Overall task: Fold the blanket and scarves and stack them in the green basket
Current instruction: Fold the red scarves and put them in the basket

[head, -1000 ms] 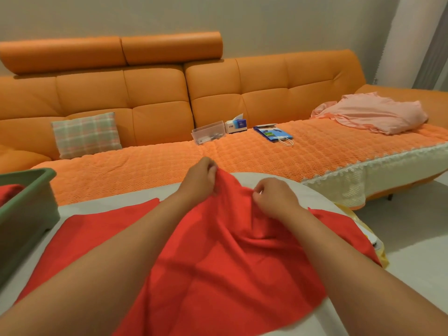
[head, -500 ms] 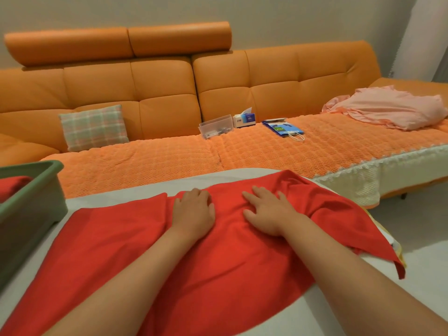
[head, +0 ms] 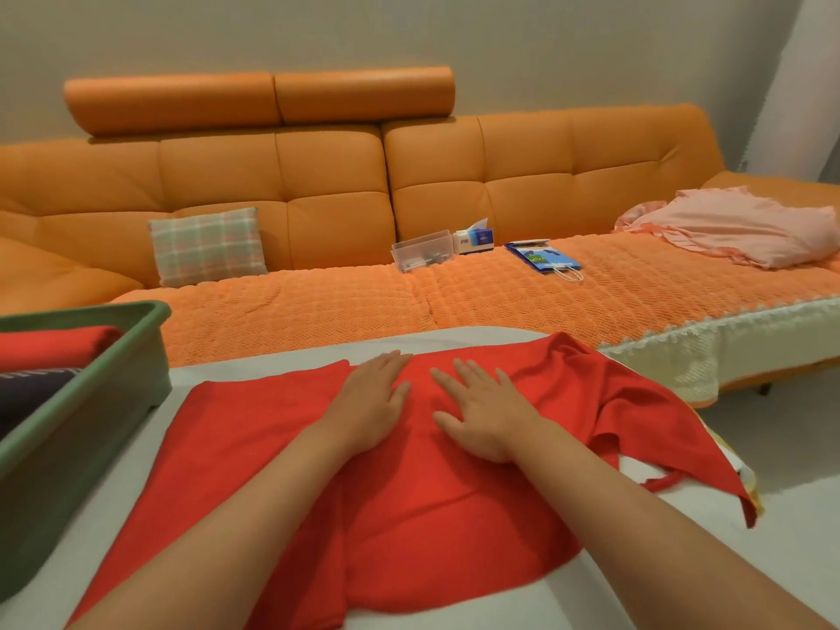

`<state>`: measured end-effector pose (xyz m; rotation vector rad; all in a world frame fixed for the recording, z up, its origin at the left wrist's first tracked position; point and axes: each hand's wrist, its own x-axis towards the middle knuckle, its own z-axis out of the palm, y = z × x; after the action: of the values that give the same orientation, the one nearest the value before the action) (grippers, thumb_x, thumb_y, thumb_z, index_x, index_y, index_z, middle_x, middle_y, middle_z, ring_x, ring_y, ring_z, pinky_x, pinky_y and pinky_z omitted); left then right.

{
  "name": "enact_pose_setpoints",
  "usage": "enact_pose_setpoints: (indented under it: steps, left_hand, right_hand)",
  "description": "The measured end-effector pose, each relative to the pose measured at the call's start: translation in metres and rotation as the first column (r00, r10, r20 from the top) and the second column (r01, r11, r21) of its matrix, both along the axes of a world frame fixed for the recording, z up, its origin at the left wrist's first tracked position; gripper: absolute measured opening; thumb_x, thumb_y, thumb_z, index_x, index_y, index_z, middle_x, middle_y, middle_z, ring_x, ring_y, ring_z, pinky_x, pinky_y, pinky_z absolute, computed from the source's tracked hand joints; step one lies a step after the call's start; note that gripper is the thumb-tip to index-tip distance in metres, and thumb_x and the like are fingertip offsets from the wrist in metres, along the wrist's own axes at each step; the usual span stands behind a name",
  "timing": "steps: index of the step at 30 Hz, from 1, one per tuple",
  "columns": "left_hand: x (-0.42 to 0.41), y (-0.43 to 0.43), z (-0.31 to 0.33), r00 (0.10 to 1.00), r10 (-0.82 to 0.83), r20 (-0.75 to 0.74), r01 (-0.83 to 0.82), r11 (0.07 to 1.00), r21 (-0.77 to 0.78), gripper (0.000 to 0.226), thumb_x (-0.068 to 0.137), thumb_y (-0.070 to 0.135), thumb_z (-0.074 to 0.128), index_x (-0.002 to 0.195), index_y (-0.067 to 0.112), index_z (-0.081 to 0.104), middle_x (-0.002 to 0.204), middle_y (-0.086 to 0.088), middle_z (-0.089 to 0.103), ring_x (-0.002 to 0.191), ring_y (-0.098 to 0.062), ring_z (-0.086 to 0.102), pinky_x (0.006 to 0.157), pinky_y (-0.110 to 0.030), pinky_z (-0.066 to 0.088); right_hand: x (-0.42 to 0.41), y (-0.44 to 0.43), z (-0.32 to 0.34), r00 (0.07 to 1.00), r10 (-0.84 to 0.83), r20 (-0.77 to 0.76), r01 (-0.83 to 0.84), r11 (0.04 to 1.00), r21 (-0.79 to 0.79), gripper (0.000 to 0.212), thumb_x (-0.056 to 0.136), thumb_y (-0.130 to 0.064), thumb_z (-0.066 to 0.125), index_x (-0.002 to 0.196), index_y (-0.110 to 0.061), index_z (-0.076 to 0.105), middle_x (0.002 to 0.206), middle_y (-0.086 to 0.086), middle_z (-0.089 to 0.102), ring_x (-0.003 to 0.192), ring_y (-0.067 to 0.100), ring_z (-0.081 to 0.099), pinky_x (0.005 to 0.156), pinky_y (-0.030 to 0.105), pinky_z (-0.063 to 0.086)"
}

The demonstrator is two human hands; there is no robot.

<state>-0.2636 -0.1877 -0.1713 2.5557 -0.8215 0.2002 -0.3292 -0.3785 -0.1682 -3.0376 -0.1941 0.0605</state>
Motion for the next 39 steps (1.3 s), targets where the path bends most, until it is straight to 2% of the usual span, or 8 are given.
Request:
enact_pose_setpoints:
  steps: [5,10,13,17,25,33,37,39]
  left_hand:
    - [-0.044,0.050,0.006,0.997,0.044,0.059,-0.037,0.993,-0.111,0.038,0.091,0.037,0.040,0.120,0.020,0.059,0.123,0.001,0.058,0.121,-0.020,0.050,0.105,-0.042,0.038]
    - [-0.100,0.099,0.012,0.998,-0.001,0.061,0.005,0.998,-0.066,0.036,0.084,0.055,0.044,0.102,0.026,0.056,0.100,0.010,0.051,0.096,-0.014,0.050,0.090,-0.041,0.044]
    - [-0.136,0.124,0.018,0.988,-0.139,0.073,0.134,0.989,0.064,0.041,0.080,0.066,0.056,0.100,0.031,0.050,0.100,0.014,0.046,0.095,-0.009,0.046,0.085,-0.032,0.043]
    - [-0.169,0.153,0.021,0.977,-0.195,0.090,0.168,0.954,0.249,0.050,0.070,0.070,0.063,0.101,0.034,0.047,0.097,0.017,0.043,0.088,-0.003,0.042,0.071,-0.024,0.037]
    - [-0.184,0.174,0.011,0.982,-0.044,0.186,0.028,0.995,0.091,0.029,0.081,0.019,0.053,0.104,0.028,0.068,0.099,0.009,0.071,0.088,-0.017,0.066,0.070,-0.031,0.050]
    - [-0.192,0.183,0.023,0.990,-0.076,-0.122,0.088,0.992,0.095,0.034,0.097,0.054,0.044,0.106,0.038,0.073,0.112,0.026,0.059,0.104,0.008,0.049,0.087,-0.018,0.039]
    - [-0.188,0.184,0.013,0.986,-0.057,-0.160,0.061,0.998,0.025,0.024,0.099,0.034,0.051,0.117,0.036,0.068,0.116,0.021,0.059,0.108,0.002,0.053,0.096,-0.021,0.041]
    - [-0.186,0.191,0.010,0.992,0.115,-0.052,-0.114,0.993,0.023,0.026,0.099,0.022,0.049,0.118,0.028,0.066,0.115,0.009,0.062,0.108,-0.011,0.057,0.094,-0.032,0.045]
  right_hand:
    - [-0.028,0.010,-0.013,0.995,0.010,-0.103,-0.014,0.999,-0.046,0.068,0.099,-0.065,0.024,0.158,-0.039,0.002,0.167,0.005,-0.007,0.153,0.020,-0.007,0.123,0.050,-0.001]
    - [-0.057,0.028,0.003,0.996,0.039,0.079,-0.025,0.984,-0.175,0.066,0.098,-0.055,0.022,0.157,-0.027,0.021,0.166,0.011,0.011,0.153,0.026,0.008,0.121,0.050,0.012]
    - [-0.085,0.063,0.021,0.970,0.187,0.154,-0.193,0.981,0.022,0.062,0.081,-0.057,0.029,0.129,-0.029,0.056,0.132,0.004,0.053,0.125,0.025,0.049,0.105,0.041,0.038]
    - [-0.124,0.103,0.029,0.939,0.342,0.042,-0.344,0.929,0.140,0.023,0.074,-0.046,0.068,0.088,-0.032,0.056,0.093,-0.006,0.051,0.086,0.017,0.054,0.076,0.031,0.043]
    - [-0.138,0.112,0.022,0.915,0.389,0.108,-0.390,0.921,-0.007,0.036,0.086,-0.009,0.051,0.112,-0.029,0.066,0.102,0.000,0.061,0.095,0.027,0.061,0.070,0.034,0.043]
    - [-0.157,0.122,0.044,0.934,0.299,-0.194,-0.237,0.927,0.290,0.023,0.068,-0.034,0.052,0.058,-0.020,0.068,0.059,-0.001,0.064,0.053,0.012,0.053,0.054,0.031,0.043]
    - [-0.148,0.137,0.038,0.970,0.225,0.095,-0.243,0.921,0.306,0.034,0.076,-0.037,0.047,0.053,-0.012,0.043,0.055,0.008,0.045,0.050,0.016,0.035,0.054,0.040,0.036]
    - [-0.139,0.146,0.031,0.958,0.196,0.210,-0.246,0.937,0.248,0.030,0.085,-0.037,0.049,0.064,-0.016,0.056,0.071,0.003,0.056,0.066,0.017,0.049,0.065,0.039,0.044]
